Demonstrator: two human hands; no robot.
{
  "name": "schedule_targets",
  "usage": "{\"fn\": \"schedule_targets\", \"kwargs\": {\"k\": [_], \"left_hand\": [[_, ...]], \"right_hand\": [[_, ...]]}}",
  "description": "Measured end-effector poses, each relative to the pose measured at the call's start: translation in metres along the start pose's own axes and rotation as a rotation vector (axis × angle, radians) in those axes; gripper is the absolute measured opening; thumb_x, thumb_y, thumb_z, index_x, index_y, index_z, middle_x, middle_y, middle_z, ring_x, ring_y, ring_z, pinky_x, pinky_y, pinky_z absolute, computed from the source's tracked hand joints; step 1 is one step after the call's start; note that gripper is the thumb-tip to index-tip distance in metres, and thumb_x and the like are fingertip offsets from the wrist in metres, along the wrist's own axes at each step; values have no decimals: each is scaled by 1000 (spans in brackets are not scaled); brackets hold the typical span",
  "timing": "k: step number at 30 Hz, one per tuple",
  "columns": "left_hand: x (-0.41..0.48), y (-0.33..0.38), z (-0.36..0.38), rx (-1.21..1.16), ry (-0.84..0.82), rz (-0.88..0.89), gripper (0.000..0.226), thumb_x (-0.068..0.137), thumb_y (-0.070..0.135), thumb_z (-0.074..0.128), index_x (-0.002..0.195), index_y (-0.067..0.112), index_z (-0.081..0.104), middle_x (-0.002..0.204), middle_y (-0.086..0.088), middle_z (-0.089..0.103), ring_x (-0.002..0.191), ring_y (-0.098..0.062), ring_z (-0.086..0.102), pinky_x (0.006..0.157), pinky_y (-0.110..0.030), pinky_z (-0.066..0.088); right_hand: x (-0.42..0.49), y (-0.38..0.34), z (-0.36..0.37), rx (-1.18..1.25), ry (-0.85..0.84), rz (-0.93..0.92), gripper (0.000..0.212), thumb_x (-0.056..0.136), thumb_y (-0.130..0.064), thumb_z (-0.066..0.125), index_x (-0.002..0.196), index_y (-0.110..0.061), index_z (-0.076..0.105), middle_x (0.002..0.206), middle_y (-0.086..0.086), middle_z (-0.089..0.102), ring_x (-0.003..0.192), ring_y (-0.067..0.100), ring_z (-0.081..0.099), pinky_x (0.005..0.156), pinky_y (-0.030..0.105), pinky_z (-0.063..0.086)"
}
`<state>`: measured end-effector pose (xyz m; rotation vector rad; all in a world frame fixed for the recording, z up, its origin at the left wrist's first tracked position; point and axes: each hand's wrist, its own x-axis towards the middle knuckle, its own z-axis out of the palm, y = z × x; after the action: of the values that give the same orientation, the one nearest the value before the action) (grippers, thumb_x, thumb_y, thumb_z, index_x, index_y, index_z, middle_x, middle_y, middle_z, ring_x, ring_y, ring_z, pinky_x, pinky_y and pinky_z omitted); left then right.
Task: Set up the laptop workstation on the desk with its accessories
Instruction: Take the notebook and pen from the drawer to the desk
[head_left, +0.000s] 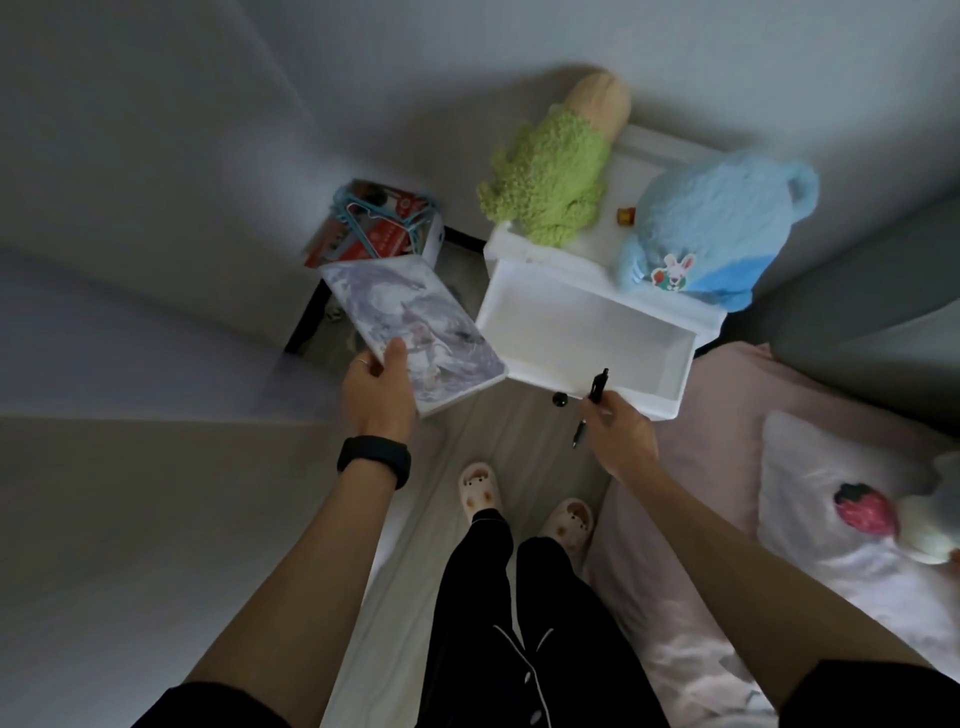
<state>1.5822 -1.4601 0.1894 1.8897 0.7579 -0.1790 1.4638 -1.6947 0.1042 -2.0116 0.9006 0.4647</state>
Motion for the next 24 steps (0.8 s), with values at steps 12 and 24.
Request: {"fn": "schedule_targets", "kwargs": {"k": [12,24], "left_hand": [[11,9,12,-27,10,15,26,95,30,63,96,4,62,84,0,65,74,-13,62,59,-20,48],[34,18,6,55,55,54,26,95,38,61,88,12,61,79,8,61,72,-9,59,60,-24,46]], "right_hand": [[25,-1,27,-133,-145,-37,29,102,-33,51,117,-13,67,118,11,68,114,33,62,89,40,48],[61,-54,10,-157,75,-181,34,102,-36,49,127,-18,62,134,5,60,121,29,57,97,44,50]]}}
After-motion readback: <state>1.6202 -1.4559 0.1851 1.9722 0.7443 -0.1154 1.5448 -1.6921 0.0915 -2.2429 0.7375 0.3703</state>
